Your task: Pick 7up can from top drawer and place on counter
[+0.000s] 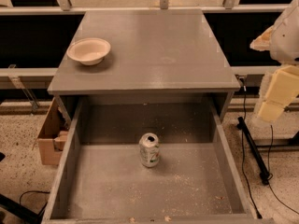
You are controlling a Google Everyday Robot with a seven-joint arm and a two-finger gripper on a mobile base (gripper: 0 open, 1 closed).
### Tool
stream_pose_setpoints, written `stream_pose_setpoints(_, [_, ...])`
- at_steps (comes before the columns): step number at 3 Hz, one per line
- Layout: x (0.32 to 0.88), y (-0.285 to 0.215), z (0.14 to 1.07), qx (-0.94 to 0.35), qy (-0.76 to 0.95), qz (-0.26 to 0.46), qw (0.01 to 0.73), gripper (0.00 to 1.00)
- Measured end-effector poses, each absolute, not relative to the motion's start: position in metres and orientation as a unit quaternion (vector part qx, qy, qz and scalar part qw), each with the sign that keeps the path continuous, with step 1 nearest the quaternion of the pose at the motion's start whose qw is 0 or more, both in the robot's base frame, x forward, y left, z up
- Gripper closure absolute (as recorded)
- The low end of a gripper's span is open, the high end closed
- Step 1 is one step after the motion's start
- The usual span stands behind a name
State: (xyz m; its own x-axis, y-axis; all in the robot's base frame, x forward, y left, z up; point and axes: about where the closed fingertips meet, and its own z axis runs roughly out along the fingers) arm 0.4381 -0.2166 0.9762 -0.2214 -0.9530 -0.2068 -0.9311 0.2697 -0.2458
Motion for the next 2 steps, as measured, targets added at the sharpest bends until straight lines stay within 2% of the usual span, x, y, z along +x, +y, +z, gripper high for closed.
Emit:
stream_pose_setpoints(1, [0.438,-0.217,0.976,-0.603,0.781,-0.035,0.159,0.00])
stream_pose_setpoints(2, [0.436,-0.218,0.955,-0.582,0.785,0.018,0.210,0.00])
